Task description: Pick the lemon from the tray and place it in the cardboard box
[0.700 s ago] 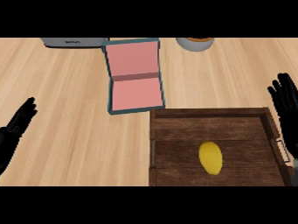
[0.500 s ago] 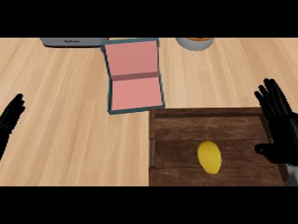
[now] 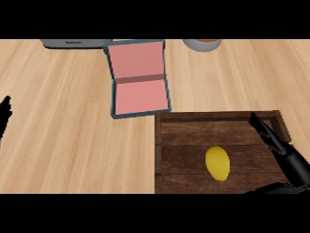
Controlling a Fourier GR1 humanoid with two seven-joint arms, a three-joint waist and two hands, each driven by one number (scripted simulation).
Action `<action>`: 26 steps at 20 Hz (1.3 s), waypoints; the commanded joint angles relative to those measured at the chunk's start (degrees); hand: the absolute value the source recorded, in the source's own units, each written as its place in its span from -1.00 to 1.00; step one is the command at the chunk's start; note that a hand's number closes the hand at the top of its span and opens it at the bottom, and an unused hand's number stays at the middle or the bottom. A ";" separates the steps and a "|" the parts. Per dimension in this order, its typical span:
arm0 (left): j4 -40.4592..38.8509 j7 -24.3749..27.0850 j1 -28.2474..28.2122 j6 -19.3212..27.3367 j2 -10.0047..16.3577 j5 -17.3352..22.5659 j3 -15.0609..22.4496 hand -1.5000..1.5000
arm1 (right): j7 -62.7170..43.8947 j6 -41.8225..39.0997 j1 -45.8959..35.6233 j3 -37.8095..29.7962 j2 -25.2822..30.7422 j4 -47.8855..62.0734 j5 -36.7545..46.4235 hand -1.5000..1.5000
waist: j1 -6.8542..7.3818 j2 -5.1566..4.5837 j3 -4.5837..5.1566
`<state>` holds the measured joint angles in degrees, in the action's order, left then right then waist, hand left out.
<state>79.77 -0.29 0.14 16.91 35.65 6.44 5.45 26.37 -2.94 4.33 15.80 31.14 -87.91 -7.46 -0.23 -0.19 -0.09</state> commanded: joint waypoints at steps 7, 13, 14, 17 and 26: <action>-4.04 -2.35 4.46 0.93 -2.70 -4.20 1.17 0.00 | 27.14 -6.30 -5.91 -3.66 3.02 21.94 8.63 -1.00 | 0.58 -0.01 0.02; -3.97 -2.47 4.37 0.45 -2.16 -3.80 -0.18 0.00 | 10.80 -6.51 -11.92 -0.06 12.22 12.53 17.80 -1.00 | 0.80 0.27 0.22; -5.19 -2.47 5.47 0.89 -3.76 -4.46 0.78 0.00 | 10.58 -8.16 -12.92 0.59 13.69 12.50 19.16 -1.00 | 0.51 0.17 0.20; -7.18 -1.19 5.76 1.49 -5.12 -5.61 0.78 0.00 | 4.90 -9.28 -13.77 4.75 12.48 9.84 23.98 -1.00 | 0.31 0.17 0.20; -5.86 -1.65 6.11 -0.53 -5.72 -6.39 -1.73 0.00 | -13.16 -20.37 -20.21 8.57 6.80 4.67 29.52 -1.00 | 0.50 0.22 0.12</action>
<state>73.82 -2.52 6.38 16.94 30.84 0.52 4.67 20.87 -18.74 -12.97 23.36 40.99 -80.87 20.61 0.26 0.02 0.05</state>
